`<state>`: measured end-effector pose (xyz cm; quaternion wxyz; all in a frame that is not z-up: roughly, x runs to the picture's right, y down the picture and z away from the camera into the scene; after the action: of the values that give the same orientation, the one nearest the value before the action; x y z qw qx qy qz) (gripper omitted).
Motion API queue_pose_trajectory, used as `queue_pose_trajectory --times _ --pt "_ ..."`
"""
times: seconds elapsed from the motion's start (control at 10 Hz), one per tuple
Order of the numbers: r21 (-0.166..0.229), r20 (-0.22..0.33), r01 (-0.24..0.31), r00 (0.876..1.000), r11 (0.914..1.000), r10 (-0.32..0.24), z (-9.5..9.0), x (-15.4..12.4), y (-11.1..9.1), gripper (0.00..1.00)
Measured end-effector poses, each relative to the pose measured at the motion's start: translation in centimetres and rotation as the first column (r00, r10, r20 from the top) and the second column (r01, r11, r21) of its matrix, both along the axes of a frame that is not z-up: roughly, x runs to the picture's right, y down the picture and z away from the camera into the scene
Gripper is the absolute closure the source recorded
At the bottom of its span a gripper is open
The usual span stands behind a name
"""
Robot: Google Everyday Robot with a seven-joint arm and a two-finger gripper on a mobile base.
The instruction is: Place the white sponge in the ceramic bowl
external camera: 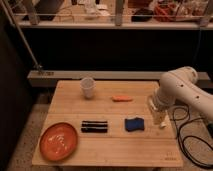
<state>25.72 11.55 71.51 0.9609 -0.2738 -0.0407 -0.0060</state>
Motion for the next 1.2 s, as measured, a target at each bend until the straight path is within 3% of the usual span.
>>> queue_pose_trajectory --times 0.5,1.2 --pt "-0.007 0.034 -0.013 0.999 0.9999 0.013 1.8 -1.6 1.1 0.2" --pt "-0.023 0.076 -0.036 0.996 0.9991 0.037 6.0 -4.2 4.3 0.2"
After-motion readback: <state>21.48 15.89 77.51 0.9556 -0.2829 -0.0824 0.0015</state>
